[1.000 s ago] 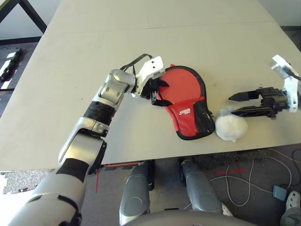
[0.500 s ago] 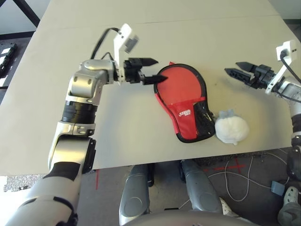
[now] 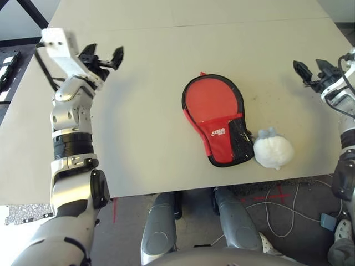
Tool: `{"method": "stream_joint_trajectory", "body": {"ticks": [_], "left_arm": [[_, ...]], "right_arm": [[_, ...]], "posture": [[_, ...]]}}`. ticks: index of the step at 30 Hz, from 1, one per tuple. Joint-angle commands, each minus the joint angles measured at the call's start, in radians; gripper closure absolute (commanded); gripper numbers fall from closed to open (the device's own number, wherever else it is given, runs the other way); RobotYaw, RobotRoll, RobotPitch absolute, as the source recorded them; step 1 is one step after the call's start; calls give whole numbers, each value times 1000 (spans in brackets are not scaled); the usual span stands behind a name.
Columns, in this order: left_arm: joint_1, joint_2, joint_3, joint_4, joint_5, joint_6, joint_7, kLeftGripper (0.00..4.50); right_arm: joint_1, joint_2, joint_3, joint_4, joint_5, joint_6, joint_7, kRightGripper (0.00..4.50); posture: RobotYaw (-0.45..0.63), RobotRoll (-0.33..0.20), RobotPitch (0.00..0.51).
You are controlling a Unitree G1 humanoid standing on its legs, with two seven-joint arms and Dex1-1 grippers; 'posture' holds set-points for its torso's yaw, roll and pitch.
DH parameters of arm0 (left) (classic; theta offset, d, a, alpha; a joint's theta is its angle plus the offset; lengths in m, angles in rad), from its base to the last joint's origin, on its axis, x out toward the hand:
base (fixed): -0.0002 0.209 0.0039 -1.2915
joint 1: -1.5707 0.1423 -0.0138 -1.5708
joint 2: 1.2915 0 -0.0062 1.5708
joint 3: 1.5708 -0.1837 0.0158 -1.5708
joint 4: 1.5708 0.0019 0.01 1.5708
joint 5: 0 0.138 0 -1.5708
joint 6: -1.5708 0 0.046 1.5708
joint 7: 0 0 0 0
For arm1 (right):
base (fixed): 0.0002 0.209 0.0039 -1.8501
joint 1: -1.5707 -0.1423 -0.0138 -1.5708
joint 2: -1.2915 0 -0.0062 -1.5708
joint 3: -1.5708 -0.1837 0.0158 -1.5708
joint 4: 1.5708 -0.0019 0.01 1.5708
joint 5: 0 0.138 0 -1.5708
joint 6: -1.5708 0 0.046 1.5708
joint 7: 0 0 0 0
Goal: Store the ping-pong paddle in its case and zip it.
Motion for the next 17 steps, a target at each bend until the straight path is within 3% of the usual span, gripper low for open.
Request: {"method": "stream_joint_trajectory", "body": {"ticks": [1,17], "left_arm": [[56,6,24,38,4,-67,45,0],[89,25,28,106,-21,-113,89,0]], "right_arm": [[6,-19,-24,53,-31,-71,-44,30],[11,-23,-50,98,-40,-166,-68,30]], "posture": [[-65,0,295],[-64,0,278]]}}
